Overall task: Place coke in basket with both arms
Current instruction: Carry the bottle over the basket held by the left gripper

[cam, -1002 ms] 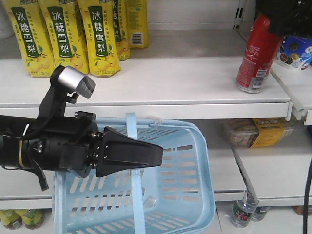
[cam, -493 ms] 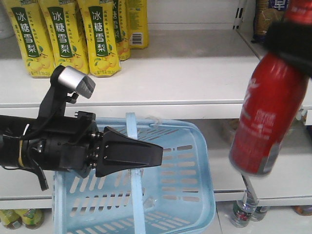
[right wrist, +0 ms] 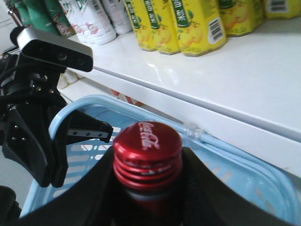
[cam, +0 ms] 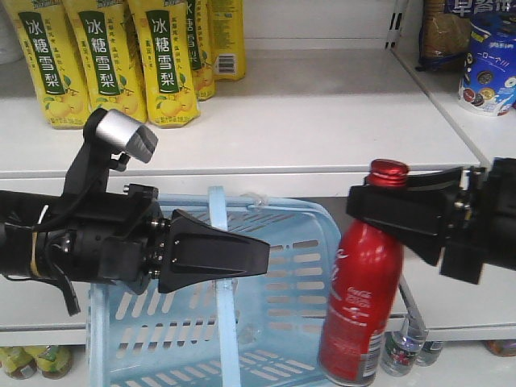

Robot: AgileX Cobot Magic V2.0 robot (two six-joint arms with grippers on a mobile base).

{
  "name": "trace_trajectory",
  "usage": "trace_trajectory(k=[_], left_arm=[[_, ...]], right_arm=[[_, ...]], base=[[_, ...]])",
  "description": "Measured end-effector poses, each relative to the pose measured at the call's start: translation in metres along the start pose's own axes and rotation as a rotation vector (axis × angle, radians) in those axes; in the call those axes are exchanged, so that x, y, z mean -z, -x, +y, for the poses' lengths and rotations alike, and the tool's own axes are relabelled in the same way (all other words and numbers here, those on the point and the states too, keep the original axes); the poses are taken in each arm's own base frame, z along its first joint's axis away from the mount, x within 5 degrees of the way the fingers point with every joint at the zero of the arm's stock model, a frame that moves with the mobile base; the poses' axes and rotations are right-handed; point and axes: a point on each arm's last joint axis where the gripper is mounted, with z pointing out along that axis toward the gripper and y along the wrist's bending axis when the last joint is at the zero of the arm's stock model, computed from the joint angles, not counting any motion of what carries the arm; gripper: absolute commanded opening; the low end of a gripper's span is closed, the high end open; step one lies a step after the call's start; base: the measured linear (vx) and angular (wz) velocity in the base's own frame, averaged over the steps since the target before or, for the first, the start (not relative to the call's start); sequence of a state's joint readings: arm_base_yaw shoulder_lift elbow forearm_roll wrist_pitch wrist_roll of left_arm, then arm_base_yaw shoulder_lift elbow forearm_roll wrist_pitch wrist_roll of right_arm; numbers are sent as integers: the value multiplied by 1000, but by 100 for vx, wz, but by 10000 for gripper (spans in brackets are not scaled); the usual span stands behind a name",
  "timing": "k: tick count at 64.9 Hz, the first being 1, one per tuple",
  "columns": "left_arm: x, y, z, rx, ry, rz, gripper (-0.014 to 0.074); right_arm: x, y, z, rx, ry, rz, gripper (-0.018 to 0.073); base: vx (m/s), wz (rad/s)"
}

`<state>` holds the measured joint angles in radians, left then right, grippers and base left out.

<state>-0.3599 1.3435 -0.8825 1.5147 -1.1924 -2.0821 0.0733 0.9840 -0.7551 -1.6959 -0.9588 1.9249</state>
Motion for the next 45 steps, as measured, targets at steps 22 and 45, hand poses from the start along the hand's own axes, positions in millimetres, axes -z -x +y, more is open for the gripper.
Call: trace_trajectory(k=[22, 45], left_arm=[[0, 0, 0, 0, 0, 0, -6], [0, 0, 0, 0, 1, 1, -6]], right_arm=[[-54, -18, -9, 43, -114, 78, -5], [-88, -45, -29, 1, -143, 210, 109]], base=[[0, 0], [0, 0]])
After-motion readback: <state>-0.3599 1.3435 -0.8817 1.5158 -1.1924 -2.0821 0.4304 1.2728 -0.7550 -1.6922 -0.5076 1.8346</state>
